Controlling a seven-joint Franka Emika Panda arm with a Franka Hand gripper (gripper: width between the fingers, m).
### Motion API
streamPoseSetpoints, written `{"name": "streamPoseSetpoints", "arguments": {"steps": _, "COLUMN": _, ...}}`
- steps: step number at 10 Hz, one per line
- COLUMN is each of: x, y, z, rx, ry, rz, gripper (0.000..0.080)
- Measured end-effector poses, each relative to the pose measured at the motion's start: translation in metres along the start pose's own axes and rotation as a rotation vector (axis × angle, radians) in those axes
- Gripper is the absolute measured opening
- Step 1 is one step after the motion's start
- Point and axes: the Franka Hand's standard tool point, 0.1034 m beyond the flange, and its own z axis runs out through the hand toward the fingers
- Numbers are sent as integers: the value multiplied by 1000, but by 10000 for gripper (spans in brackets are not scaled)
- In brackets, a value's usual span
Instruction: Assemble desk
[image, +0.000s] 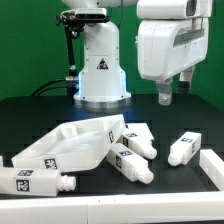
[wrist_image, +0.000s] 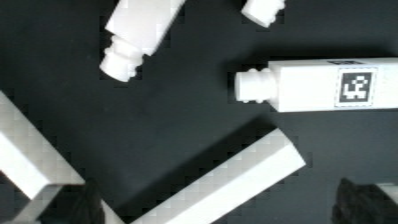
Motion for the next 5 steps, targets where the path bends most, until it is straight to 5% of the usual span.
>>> {"name": "streamPoseSetpoints", "arguments": {"steps": 5, "x": 0, "y": 0, "z": 1, "rx": 1, "ry": 0, "rz": -1, "gripper": 650}}
